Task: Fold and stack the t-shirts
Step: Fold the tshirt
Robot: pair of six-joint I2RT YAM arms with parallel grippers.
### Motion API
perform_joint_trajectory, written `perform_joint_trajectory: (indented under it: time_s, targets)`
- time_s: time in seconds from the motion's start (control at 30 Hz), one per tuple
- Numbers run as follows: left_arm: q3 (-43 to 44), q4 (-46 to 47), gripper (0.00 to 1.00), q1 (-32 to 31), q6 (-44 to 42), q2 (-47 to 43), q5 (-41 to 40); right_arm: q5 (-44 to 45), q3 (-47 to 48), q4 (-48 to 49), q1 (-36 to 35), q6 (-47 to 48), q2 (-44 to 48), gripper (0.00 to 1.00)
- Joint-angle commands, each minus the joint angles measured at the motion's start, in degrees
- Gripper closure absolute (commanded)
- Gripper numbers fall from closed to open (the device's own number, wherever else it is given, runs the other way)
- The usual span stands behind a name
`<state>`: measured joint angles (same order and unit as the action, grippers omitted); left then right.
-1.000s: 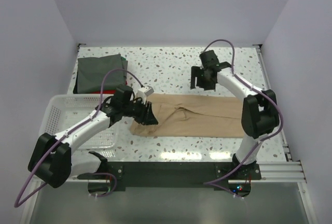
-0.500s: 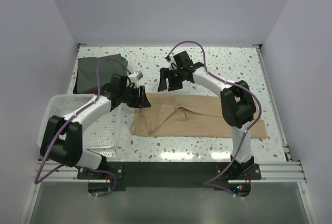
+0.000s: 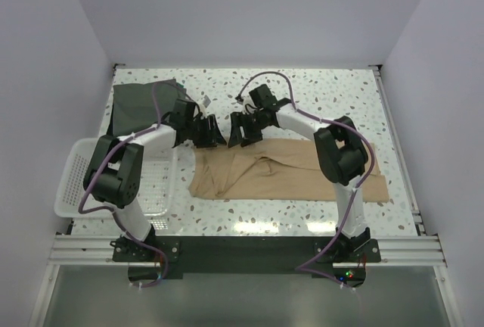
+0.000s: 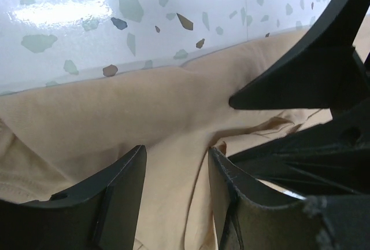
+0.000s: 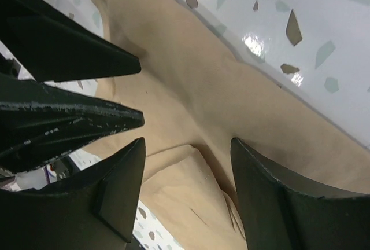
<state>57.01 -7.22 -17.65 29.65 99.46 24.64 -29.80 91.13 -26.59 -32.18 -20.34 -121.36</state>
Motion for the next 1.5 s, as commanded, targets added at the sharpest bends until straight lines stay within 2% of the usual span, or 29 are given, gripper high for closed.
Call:
perform_joint_trajectory:
  time_s: [0.0, 0.27, 0.67, 0.93, 1.3, 1.47]
  targets:
    - [0.1, 4.8, 0.48, 0.1, 3.6, 0.8, 0.1, -3.8, -1.7, 0.2, -0.3, 1.0, 2.4, 0.37]
    - [-1.3, 2.4, 0.48, 0.1, 3.3, 2.2, -4.0, -5.4, -4.7, 0.4, -0.6, 1.1, 3.8, 0.37]
    - [-1.9, 1.9, 0.48, 0.1, 2.5, 3.4, -5.1, -13.3, -10.9, -0.1, -1.0, 2.8, 6.1, 0.37]
    - [-2.1, 1.8, 0.48, 0.2, 1.6, 4.5, -5.5, -14.7, -14.9, -3.6, -1.0, 7.0, 8.9, 0.37]
    - [-2.0, 1.1, 0.48, 0.1, 0.0, 4.9, -5.5, -11.2, -18.5, -13.3, -1.0, 14.7, 13.7, 0.37]
    - [-0.5, 0.0, 0.47, 0.1, -1.6, 4.3, -5.7, -9.4, -17.5, -15.7, -0.8, 14.0, 17.8, 0.37]
